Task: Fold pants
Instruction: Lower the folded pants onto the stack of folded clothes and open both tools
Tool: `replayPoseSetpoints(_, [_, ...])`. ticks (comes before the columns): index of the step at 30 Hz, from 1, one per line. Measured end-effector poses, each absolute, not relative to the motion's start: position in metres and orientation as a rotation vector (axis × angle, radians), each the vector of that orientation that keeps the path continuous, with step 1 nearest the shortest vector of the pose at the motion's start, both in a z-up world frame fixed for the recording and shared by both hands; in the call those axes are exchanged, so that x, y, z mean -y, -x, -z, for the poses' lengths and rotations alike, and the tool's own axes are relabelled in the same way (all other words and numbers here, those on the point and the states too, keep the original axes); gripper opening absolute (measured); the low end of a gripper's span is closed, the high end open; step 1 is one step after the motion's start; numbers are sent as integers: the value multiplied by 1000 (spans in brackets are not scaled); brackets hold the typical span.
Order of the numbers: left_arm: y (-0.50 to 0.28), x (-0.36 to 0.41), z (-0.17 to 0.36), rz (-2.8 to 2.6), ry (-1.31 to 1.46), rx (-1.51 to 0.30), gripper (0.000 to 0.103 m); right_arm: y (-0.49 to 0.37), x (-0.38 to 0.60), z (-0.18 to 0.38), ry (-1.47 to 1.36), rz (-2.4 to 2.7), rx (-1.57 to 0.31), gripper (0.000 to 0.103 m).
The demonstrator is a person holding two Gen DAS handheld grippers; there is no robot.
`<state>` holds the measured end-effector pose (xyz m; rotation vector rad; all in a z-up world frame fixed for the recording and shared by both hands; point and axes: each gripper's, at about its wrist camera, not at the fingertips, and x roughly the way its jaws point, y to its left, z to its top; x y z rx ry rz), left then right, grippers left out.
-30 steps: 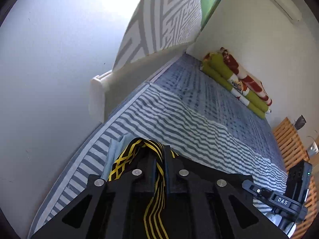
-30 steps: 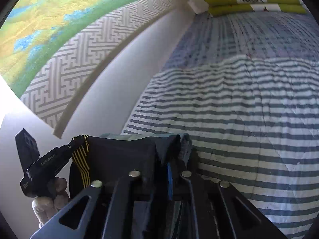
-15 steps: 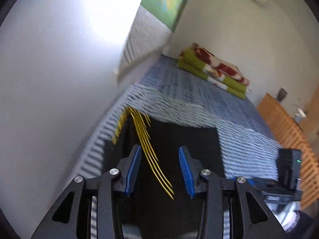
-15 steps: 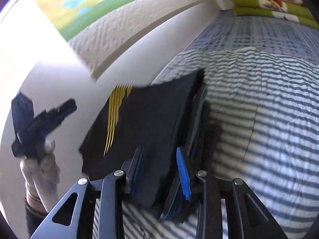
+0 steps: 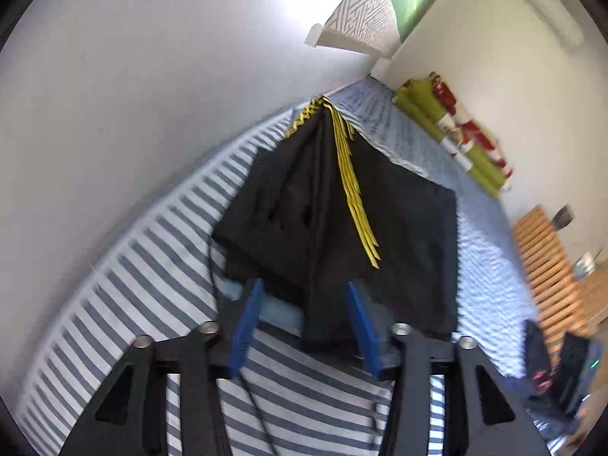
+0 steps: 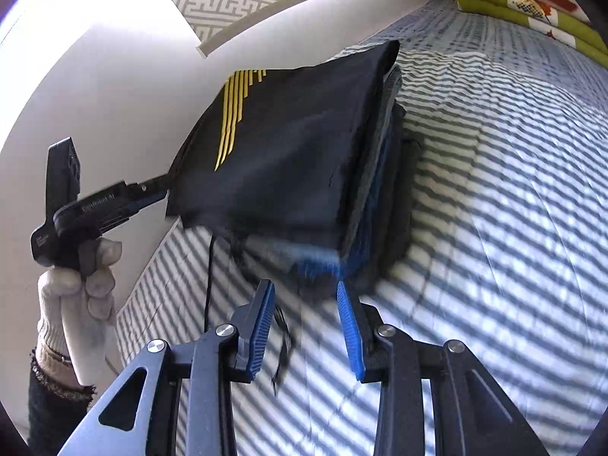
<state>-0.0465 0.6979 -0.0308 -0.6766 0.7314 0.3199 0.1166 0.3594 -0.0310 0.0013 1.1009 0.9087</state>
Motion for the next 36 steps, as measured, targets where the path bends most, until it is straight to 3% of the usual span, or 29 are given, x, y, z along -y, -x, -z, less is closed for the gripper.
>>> replayPoseSetpoints(14, [30, -699, 63, -221, 929, -756, 58, -70, -345, 2, 47, -974, -1033, 32])
replayPoseSetpoints(15, [31, -698, 63, -223, 936, -748, 50, -68, -346, 0, 51, -979, -1027, 32])
replayPoseSetpoints(16, [30, -696, 64, -220, 935, -747, 31, -66, -346, -1, 56, -982, -1022, 32])
replayPoseSetpoints(19, [30, -693, 60, -239, 912, -743, 6, -64, -349, -2, 70, -987, -1015, 32])
replayPoseSetpoints(30, [42, -705, 1, -352, 735, -684, 4, -77, -347, 16, 23, -964, -1070, 32])
replayPoseSetpoints(36, [50, -727, 32, -382, 773, -775, 9, -80, -358, 20, 36, -976, -1074, 32])
